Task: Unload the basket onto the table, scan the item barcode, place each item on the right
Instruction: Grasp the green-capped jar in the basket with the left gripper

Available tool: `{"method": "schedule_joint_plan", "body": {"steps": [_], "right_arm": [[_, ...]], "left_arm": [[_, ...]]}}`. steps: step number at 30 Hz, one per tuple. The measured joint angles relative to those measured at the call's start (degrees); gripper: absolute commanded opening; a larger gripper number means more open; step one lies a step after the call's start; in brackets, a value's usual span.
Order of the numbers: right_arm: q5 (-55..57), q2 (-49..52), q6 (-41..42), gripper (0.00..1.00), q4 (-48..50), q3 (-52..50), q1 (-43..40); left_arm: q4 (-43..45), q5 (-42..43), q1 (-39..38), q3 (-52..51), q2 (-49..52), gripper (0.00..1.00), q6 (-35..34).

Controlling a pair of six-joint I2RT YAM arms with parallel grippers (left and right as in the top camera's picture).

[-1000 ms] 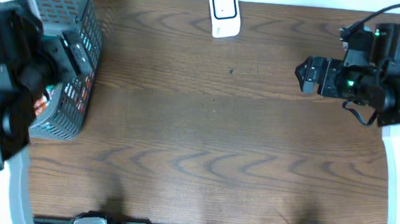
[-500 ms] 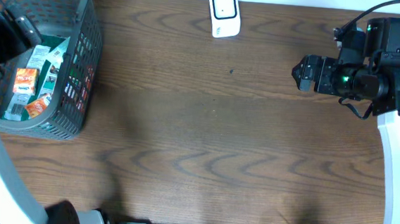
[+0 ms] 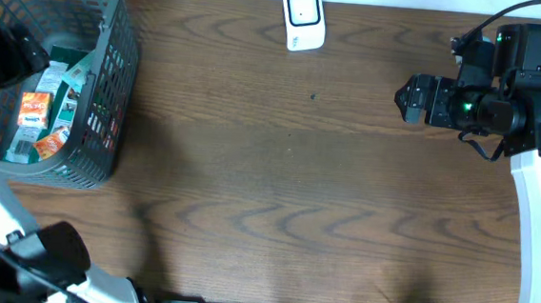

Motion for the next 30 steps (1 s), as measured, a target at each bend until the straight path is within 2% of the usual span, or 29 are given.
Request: {"method": "schedule_joint_plan", "body": {"steps": [8,15,20,30], "right_arm": [[0.00,0.00,0.02,0.99,0.00,0.02,0.00],[0.00,0.00,0.00,0.99,0.00,0.04,0.00],[-0.02,0.00,0.00,0.99,0.00,0.04,0.00],[-0.04,0.00,0.00,0.99,0.00,0.04,0.00]], "left_arm": [[-2.38,0.11,0.00,-1.07,6.05,0.98,2.43],[-3.74,0.26,0.00,-1.16,7.37,0.98,3.13],[-3.85,5.49,0.02,-1.16,7.34,0.98,6.78],[3.65,11.91,0.00,-1.16,7.37,0.98,11.30]]}}
